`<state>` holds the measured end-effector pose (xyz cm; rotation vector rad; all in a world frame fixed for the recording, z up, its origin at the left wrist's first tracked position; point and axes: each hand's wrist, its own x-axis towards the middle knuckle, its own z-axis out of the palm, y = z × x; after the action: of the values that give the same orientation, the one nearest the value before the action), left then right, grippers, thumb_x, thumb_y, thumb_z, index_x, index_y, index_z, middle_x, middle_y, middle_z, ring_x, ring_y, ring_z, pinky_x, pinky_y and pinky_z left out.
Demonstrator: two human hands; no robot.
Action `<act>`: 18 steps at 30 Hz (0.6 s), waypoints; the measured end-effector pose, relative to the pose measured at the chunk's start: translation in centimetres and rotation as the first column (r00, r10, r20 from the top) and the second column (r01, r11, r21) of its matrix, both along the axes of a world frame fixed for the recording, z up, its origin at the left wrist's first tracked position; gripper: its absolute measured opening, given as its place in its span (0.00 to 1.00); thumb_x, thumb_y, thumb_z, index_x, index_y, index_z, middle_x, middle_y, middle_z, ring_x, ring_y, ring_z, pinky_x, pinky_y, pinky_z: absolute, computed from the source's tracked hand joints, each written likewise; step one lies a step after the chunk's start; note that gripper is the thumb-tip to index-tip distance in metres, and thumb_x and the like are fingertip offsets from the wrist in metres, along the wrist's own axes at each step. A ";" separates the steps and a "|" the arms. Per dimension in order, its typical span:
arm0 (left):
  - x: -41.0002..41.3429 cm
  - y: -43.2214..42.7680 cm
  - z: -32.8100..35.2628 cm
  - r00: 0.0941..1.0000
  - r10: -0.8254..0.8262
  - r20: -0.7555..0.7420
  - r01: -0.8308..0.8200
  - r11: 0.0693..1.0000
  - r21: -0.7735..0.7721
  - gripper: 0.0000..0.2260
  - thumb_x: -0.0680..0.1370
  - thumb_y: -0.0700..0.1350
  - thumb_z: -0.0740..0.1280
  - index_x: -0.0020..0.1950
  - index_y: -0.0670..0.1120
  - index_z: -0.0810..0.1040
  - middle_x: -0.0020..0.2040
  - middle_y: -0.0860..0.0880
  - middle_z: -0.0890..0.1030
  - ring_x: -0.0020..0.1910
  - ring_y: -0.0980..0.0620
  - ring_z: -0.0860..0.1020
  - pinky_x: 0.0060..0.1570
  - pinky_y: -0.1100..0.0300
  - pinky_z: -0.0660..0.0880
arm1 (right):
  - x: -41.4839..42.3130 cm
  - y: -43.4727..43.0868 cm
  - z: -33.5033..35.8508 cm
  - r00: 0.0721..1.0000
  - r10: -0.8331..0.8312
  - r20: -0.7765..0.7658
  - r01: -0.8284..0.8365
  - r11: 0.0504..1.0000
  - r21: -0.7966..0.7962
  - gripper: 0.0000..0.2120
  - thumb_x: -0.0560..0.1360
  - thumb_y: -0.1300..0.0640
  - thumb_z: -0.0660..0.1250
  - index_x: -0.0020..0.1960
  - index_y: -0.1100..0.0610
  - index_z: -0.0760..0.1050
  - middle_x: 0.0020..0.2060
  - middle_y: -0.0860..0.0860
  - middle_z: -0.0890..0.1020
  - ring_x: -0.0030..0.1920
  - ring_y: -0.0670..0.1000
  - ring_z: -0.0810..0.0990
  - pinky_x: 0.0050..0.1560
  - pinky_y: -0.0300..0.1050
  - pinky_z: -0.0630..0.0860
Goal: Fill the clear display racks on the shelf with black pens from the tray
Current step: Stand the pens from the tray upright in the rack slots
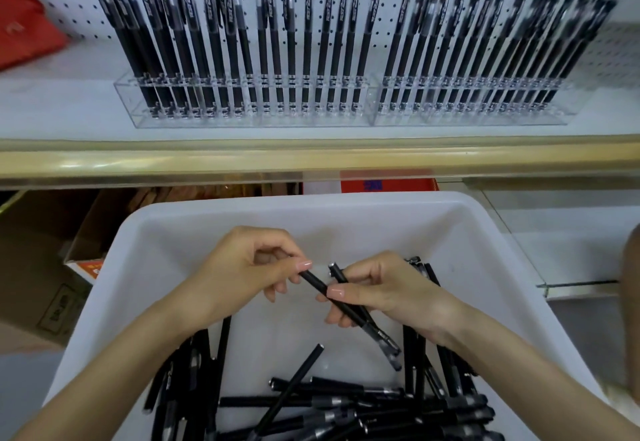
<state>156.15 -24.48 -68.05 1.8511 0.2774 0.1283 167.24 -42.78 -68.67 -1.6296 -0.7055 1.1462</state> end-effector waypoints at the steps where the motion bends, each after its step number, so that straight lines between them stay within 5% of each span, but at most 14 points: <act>1: 0.0 0.2 0.0 1.000 0.009 -0.027 -0.009 1.000 -0.011 0.04 0.73 0.37 0.70 0.42 0.35 0.81 0.31 0.46 0.81 0.27 0.55 0.76 0.27 0.64 0.73 | 0.2 -0.1 0.0 1.000 -0.007 0.017 0.007 1.000 -0.017 0.10 0.75 0.58 0.68 0.48 0.65 0.83 0.40 0.59 0.85 0.38 0.51 0.83 0.42 0.38 0.78; 7: -0.4 1.1 -1.0 0.953 -0.102 -0.284 0.136 0.985 0.103 0.05 0.74 0.41 0.72 0.38 0.45 0.82 0.34 0.47 0.84 0.32 0.55 0.80 0.33 0.65 0.76 | 0.6 0.2 -0.9 0.971 -0.001 0.240 0.033 0.991 -0.130 0.10 0.75 0.53 0.69 0.43 0.59 0.84 0.39 0.52 0.86 0.37 0.46 0.82 0.41 0.40 0.78; 11: -0.6 1.5 -1.4 0.898 -0.189 -0.396 0.256 0.959 0.125 0.04 0.75 0.41 0.72 0.40 0.47 0.83 0.37 0.48 0.84 0.35 0.58 0.81 0.38 0.66 0.76 | 0.5 0.4 -1.2 0.957 0.006 0.291 0.033 0.991 -0.126 0.13 0.75 0.53 0.70 0.43 0.64 0.83 0.34 0.48 0.84 0.34 0.44 0.80 0.38 0.38 0.77; 15: -0.6 1.7 -1.7 0.910 -0.207 -0.359 0.287 0.940 0.185 0.02 0.74 0.44 0.73 0.42 0.48 0.85 0.40 0.53 0.85 0.41 0.58 0.82 0.45 0.66 0.76 | 0.2 0.5 -1.1 0.965 0.067 0.252 -0.037 0.992 -0.120 0.15 0.74 0.55 0.71 0.40 0.69 0.80 0.30 0.50 0.82 0.31 0.45 0.79 0.37 0.35 0.75; 18: -0.3 1.0 -1.2 0.950 -0.167 -0.263 0.206 0.970 0.126 0.07 0.73 0.47 0.72 0.44 0.44 0.84 0.40 0.49 0.85 0.41 0.53 0.82 0.41 0.68 0.75 | -0.1 0.6 -1.5 0.964 0.121 0.236 -0.088 0.985 -0.147 0.18 0.74 0.54 0.71 0.43 0.71 0.80 0.32 0.53 0.83 0.32 0.46 0.79 0.38 0.36 0.76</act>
<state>155.81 -23.49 -69.21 2.0367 0.2706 -0.2243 167.16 -42.18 -70.21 -1.8889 -0.8971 1.0983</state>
